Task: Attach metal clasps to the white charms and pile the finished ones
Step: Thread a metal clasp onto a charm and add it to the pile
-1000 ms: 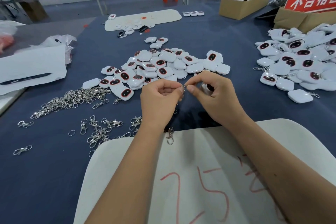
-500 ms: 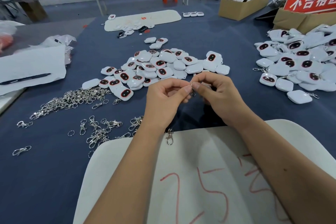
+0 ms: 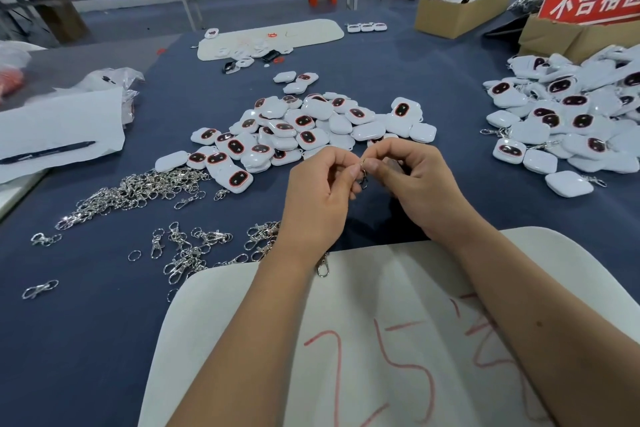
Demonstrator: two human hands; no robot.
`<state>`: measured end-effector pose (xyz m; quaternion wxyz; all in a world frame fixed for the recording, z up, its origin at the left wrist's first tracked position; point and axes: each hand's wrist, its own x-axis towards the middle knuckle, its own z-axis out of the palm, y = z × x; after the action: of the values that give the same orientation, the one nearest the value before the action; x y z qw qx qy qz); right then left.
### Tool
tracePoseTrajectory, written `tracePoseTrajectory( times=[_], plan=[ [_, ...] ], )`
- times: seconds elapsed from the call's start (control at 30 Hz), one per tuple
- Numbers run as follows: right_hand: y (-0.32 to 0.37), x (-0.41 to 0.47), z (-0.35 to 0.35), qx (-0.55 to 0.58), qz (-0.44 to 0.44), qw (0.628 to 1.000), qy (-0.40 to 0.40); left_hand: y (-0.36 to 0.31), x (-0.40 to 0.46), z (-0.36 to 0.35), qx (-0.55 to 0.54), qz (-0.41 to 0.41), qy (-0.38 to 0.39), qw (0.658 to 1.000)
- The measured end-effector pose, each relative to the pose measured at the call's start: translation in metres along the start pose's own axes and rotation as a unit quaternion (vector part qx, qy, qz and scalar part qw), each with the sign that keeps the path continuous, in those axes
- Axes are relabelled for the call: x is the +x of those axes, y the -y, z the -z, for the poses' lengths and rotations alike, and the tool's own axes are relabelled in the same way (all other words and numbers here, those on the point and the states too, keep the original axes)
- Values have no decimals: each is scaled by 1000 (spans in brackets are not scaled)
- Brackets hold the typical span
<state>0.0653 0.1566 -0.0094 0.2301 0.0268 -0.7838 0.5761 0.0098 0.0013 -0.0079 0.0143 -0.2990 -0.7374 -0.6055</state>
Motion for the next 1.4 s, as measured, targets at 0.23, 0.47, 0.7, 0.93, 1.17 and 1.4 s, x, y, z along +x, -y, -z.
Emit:
tracePoseTrajectory(
  times=[0.23,0.47,0.7,0.93,1.17,1.4],
  plan=[
    [6,-4,-6,-94,92,990,-56,3,-1,-3,74,-59,-39,995],
    [4,-5,-7,-167,143,971,-90,1,-1,-1,78,-87,-34,993],
    [8,-4,-11,-151,157,972,-89,-3,-2,-2,131,-117,-58,983],
    [4,1,-5,95,-75,985,-119,-1,-2,0,160,-118,-15,980],
    [-2,2,-3,105,-102,977,-154,1,-4,-3,176,-97,44,979],
    [-5,3,-5,57,-110,975,-184,-2,-4,-2,181,-111,79,974]
  ],
)
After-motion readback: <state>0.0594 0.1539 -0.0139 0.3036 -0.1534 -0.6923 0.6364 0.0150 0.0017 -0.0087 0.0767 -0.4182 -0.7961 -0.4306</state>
